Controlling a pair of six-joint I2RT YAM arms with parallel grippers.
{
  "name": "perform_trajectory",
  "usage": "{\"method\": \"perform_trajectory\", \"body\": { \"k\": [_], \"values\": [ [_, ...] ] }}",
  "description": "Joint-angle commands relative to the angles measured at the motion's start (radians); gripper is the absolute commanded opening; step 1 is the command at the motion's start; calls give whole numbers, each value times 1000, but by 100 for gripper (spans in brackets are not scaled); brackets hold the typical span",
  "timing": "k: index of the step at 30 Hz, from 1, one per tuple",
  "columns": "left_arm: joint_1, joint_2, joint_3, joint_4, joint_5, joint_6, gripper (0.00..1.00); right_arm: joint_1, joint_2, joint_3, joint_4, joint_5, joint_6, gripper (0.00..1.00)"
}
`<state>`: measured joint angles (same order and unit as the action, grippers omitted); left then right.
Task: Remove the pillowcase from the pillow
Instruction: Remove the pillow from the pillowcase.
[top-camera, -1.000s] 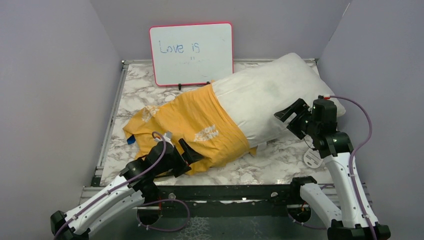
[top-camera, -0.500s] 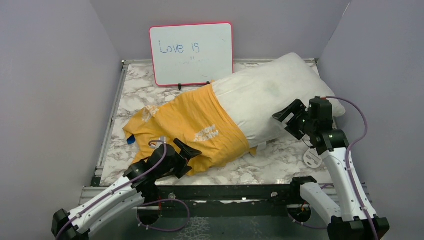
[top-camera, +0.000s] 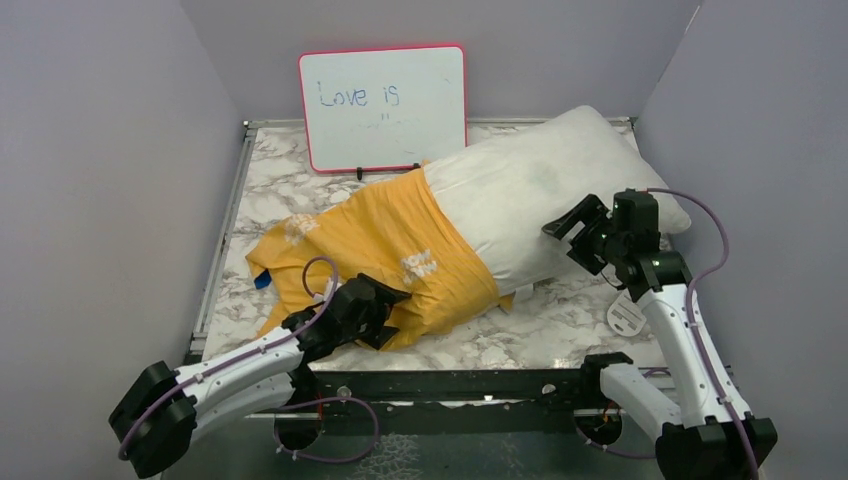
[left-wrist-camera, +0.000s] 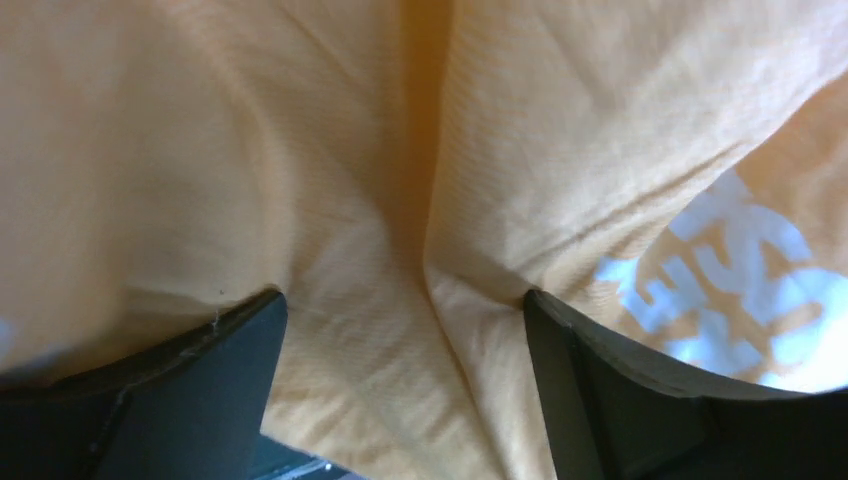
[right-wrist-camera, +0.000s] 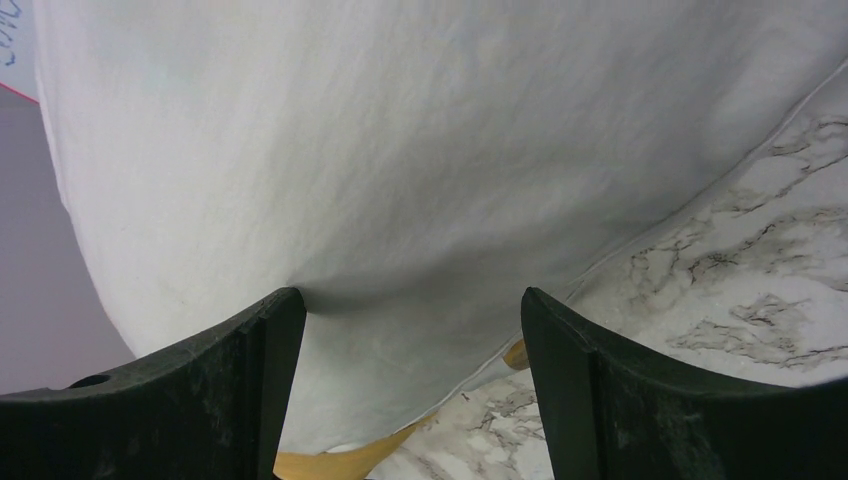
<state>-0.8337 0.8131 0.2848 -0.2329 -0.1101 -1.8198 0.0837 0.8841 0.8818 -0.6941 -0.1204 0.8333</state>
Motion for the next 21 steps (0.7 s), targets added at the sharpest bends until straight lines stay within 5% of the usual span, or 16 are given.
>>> {"method": "perform_trajectory", "body": {
  "k": [1,6,11,21],
  "values": [
    [-5,64,-115,264,-23,46,78,-4,33,43,46,9,-28,83],
    [-6,151,-79,294,-35,235,47,-4,60,50,77,-6,-30,83],
    [-6,97,31,42,-173,424,0,-5,92,44,129,-58,-44,81],
    [-2,-126,255,-479,-504,629,0,-4,316,109,132,45,-126,81]
  ]
}}
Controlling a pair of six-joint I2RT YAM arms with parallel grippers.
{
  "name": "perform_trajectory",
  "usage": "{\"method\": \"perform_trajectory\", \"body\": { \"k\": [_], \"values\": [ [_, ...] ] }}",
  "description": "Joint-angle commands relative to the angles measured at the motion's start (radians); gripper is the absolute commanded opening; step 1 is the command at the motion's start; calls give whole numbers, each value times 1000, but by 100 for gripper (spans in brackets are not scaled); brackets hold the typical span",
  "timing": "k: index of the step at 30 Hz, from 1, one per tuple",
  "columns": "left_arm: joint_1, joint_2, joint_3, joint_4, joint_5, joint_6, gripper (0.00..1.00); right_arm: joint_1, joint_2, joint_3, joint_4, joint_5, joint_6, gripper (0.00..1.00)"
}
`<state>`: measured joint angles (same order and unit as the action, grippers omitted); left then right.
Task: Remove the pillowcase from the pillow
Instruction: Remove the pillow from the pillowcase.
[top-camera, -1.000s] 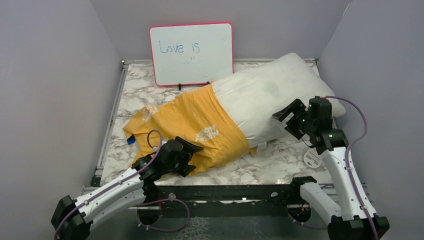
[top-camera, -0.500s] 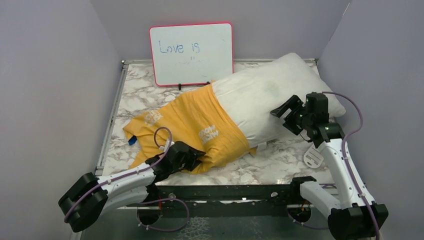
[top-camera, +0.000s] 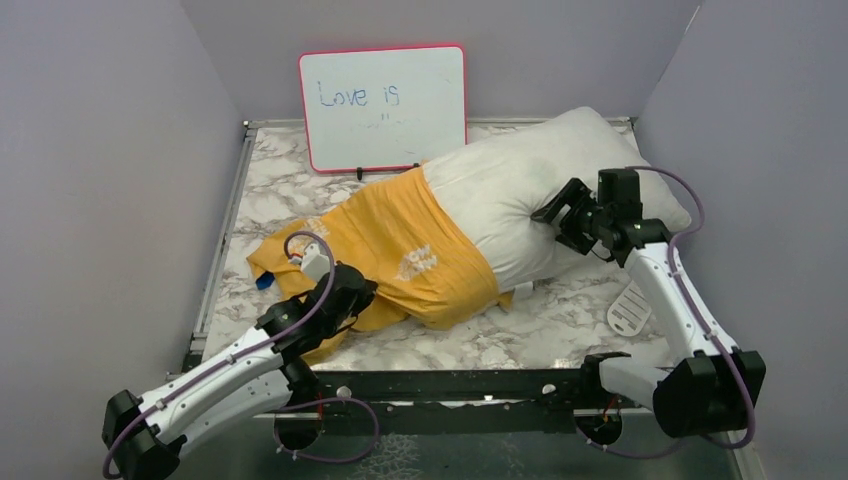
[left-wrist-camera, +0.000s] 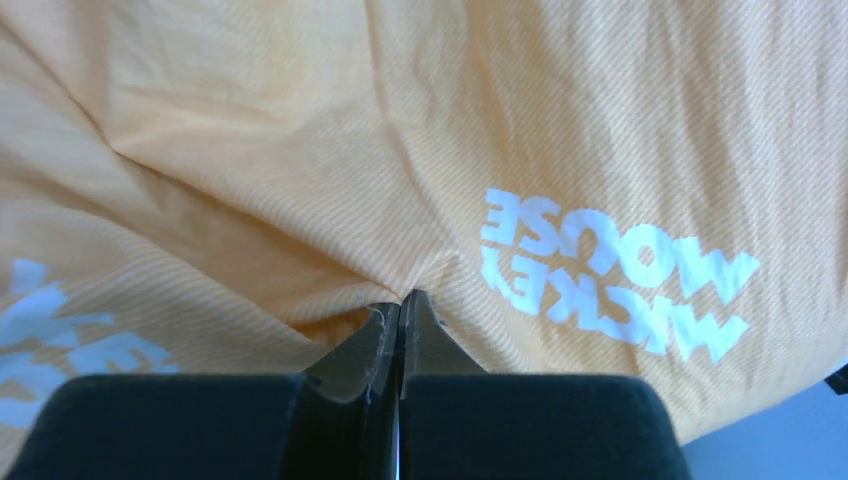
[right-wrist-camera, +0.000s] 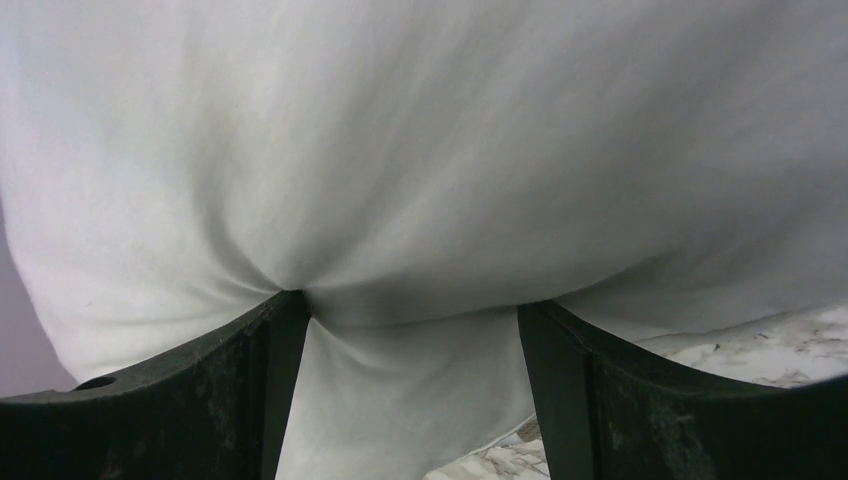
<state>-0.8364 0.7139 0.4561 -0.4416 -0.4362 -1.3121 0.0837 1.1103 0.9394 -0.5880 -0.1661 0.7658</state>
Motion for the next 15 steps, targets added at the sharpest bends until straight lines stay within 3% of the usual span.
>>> {"method": "perform_trajectory", "body": {
  "k": [1,15],
  "values": [
    [-1,-24,109,-309,-190,126,0,-5,114,62,26,121,-63,81],
    [0,5,516,-856,-500,87,0,-44,235,174,56,232,-92,81]
  ]
}}
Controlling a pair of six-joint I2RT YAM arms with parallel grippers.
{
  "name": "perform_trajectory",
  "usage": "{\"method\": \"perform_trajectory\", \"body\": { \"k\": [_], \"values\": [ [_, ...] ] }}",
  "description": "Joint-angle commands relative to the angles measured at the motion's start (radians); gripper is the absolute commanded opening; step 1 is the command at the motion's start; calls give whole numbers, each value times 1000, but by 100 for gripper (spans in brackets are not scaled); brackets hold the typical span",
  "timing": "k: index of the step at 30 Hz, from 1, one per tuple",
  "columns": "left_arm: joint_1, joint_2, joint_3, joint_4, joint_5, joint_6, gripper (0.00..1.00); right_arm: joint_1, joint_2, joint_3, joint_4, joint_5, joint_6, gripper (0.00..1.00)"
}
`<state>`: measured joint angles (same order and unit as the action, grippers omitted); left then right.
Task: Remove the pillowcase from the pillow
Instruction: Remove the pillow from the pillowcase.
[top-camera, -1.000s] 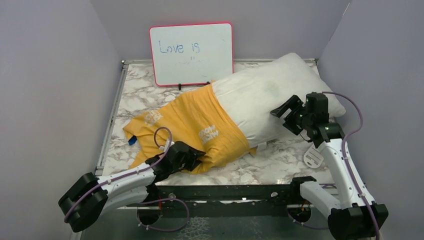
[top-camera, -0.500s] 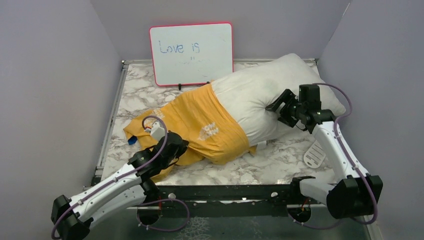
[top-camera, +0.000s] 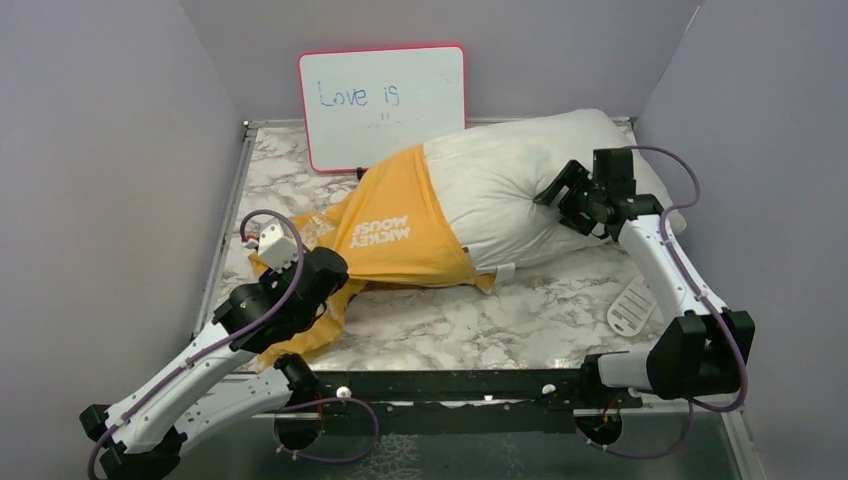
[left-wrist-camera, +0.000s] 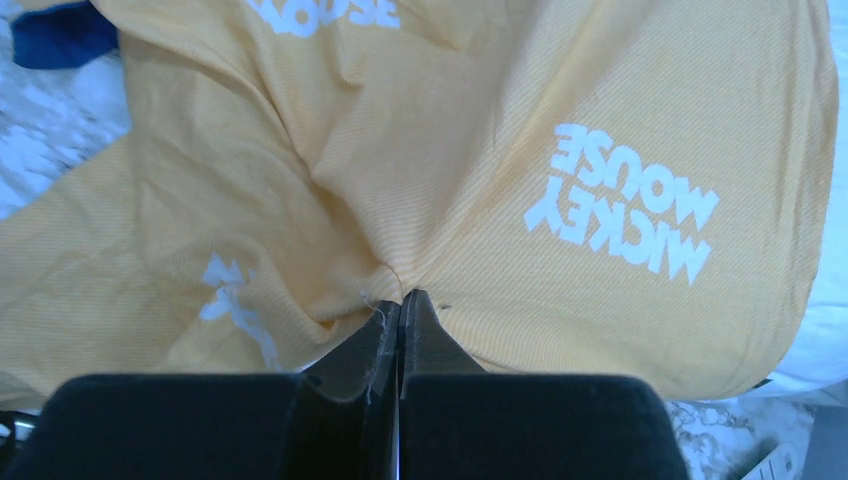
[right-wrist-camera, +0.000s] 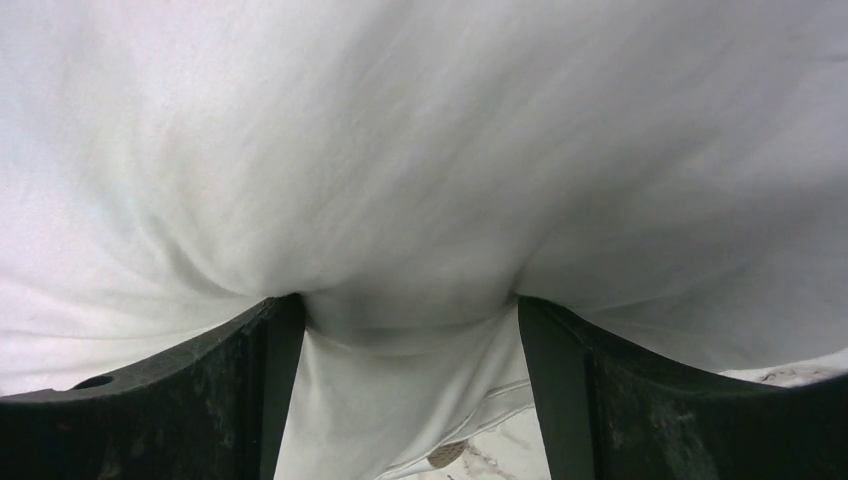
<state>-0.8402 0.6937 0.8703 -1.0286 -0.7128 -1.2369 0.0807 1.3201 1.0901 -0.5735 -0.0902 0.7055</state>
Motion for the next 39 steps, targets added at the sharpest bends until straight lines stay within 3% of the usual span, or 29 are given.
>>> {"method": "perform_trajectory", "body": {
  "k": [1,7,10,13,18,21,24,27,28,30,33,35,38,39],
  "values": [
    [4,41,122,-294,-239,11,0,-42,25,24,45,156,-33,81],
    [4,92,190,-333,-278,46,0,-44,12,71,0,52,-79,82],
    [3,96,192,-201,-234,173,0,-44,-42,79,-79,-43,-68,84],
    [3,89,169,-68,-159,281,0,-43,-178,-11,-107,-99,-20,87],
    [3,104,174,-62,-133,289,0,-44,-405,-270,-41,-199,52,89],
    [4,90,161,-56,-116,281,0,-44,-487,-413,71,-243,127,93],
    [4,93,159,-57,-99,304,0,-44,-503,-559,338,-244,196,94],
    [4,88,150,-57,-90,300,0,-44,-407,-654,696,-261,264,93],
    [4,86,151,-57,-92,302,0,-43,-362,-640,737,-245,274,91],
    [4,86,160,-71,-98,295,0,-44,-284,-593,771,-200,261,81],
    [4,82,176,-128,-140,254,0,-44,-239,-515,773,-136,201,55],
    [3,86,192,-181,-177,224,0,-44,-253,-456,713,-45,166,40],
    [4,99,228,-283,-251,178,0,-47,-258,-337,591,71,66,8],
    [3,104,243,-315,-273,163,0,-48,-247,-291,519,119,34,2]
  ]
}}
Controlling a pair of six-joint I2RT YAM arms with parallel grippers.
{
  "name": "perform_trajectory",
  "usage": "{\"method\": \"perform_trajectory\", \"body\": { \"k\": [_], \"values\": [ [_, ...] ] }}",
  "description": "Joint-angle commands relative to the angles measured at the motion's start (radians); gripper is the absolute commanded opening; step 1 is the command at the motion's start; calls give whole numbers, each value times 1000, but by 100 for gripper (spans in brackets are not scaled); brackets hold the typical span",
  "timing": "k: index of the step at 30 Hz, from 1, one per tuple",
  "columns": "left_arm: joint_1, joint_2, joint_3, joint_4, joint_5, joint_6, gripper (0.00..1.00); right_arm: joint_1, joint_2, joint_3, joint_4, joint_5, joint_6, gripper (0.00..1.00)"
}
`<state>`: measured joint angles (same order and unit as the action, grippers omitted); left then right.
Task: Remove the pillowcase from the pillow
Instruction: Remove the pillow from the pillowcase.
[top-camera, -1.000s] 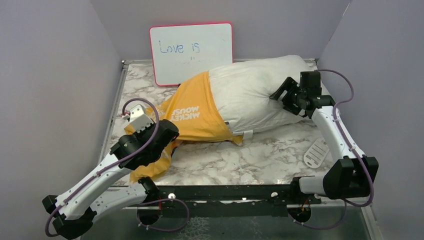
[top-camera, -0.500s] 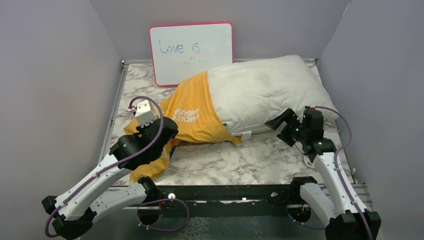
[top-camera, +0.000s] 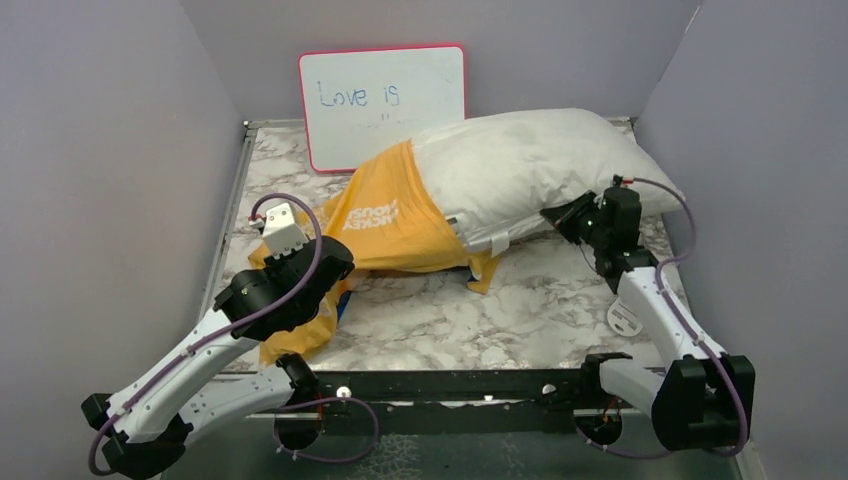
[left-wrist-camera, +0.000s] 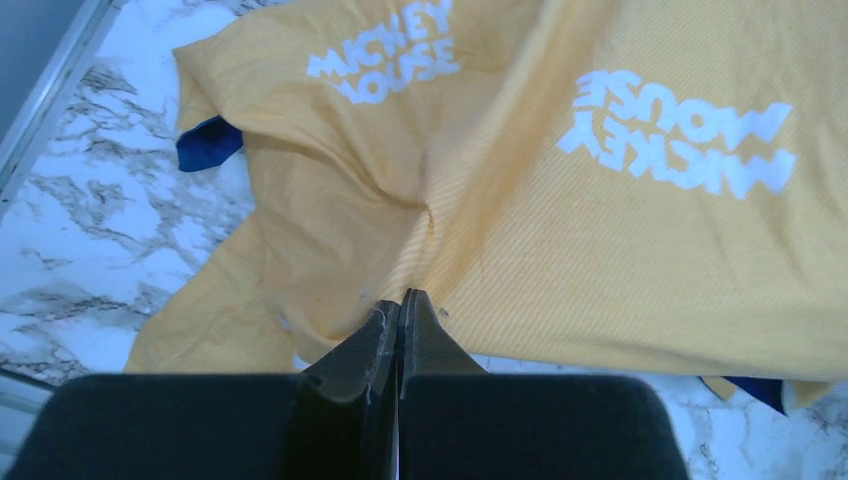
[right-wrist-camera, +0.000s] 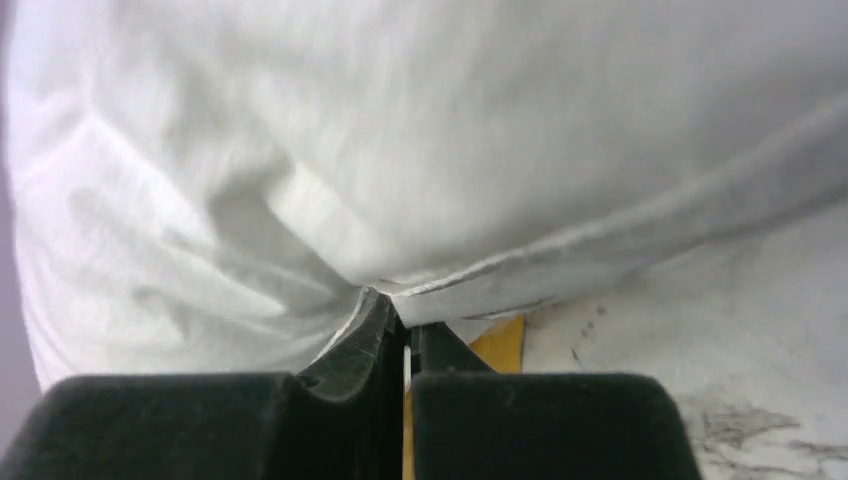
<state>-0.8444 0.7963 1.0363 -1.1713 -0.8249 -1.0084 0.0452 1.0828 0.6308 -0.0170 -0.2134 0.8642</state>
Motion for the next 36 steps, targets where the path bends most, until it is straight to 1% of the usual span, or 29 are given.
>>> {"method": "perform_trajectory", "body": {
  "k": [1,2,4,7,11,16,18,19,20,21,22,23,24,26,28,30,32,34,36],
  "values": [
    [7,6,95,-207,-183,-86,0,-16,6,215,-92,289,-152,1],
    [7,11,113,-236,-201,-94,0,-21,19,249,-127,307,-177,1],
    [8,9,138,-246,-222,-61,0,-27,28,284,-164,334,-210,1],
    [21,-5,168,-246,-248,-32,0,-33,14,284,-177,377,-224,1],
    [50,-2,222,-246,-312,9,0,-39,43,311,-236,353,-227,1],
    [53,82,317,-246,-354,142,0,-39,58,324,-291,335,-220,1],
    [61,98,342,-244,-357,159,0,-39,46,325,-309,338,-228,1],
    [61,99,349,-220,-342,174,11,-39,38,325,-318,336,-238,1],
    [62,99,350,-179,-321,218,33,-39,29,324,-326,332,-244,1],
    [62,102,352,-135,-293,261,60,-39,21,323,-340,328,-246,1],
    [61,106,351,-94,-257,287,75,-39,12,320,-351,314,-247,1],
    [62,111,346,-44,-207,322,82,-39,4,314,-354,286,-255,1],
    [61,117,332,38,-127,379,84,-39,-8,305,-352,258,-260,1],
    [62,142,287,183,51,449,92,-39,-25,282,-344,195,-266,1],
    [62,187,226,312,243,478,95,-39,-33,266,-347,151,-270,1],
    [63,254,181,410,427,462,98,-39,-32,258,-359,140,-271,1],
    [62,321,136,478,563,392,99,-39,-31,260,-373,146,-273,1],
    [62,356,78,550,675,321,99,-39,-31,267,-382,152,-276,1],
    [63,348,11,626,726,266,99,-39,-29,272,-382,150,-280,1]
  ]
}}
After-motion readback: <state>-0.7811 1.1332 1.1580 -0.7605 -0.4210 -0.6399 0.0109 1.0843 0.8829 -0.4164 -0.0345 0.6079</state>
